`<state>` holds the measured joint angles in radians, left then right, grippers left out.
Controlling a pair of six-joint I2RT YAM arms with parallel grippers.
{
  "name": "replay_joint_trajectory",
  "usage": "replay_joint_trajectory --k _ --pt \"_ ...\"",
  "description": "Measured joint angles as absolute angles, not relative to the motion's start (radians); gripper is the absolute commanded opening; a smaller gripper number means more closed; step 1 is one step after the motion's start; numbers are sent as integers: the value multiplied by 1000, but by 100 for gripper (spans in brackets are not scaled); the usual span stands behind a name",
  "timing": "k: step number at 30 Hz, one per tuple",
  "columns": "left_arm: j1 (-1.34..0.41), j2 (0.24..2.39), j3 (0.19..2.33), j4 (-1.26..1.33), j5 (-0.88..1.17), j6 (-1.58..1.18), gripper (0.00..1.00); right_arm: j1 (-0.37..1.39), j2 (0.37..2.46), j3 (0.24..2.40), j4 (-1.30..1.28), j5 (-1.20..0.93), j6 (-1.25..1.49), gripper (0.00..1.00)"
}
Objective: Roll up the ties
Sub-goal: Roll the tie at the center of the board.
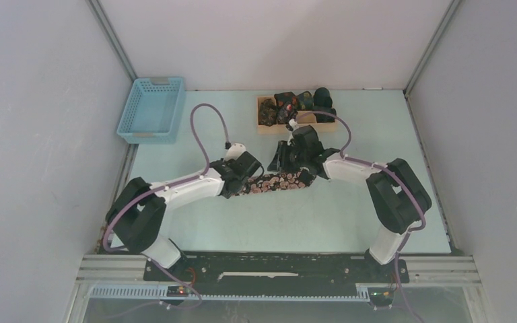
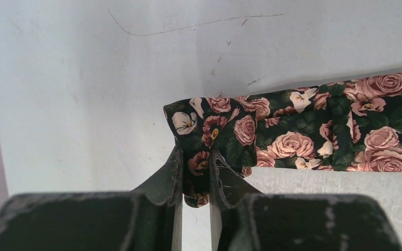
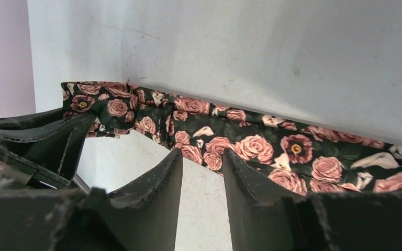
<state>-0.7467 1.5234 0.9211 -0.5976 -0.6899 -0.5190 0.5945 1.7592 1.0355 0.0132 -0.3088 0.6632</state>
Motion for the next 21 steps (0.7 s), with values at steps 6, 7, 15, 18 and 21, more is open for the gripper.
replay_joint_trajectory --k 6,7,15,18,21 --pt "-808 1620 988 -666 -761 -529 8 565 1739 1010 13 -306 675 36" --pt "-816 1636 999 -673 -768 -533 8 562 1736 1008 12 -306 678 36" --pt "-857 1736 1076 -710 -783 -551 8 553 1718 1004 12 -299 687 35" --pt "-870 1760 1104 -717 -782 -556 9 552 1716 1002 12 -295 690 35" --pt "-881 1781 1128 -720 -779 -560 9 552 1716 1000 12 -292 690 35"
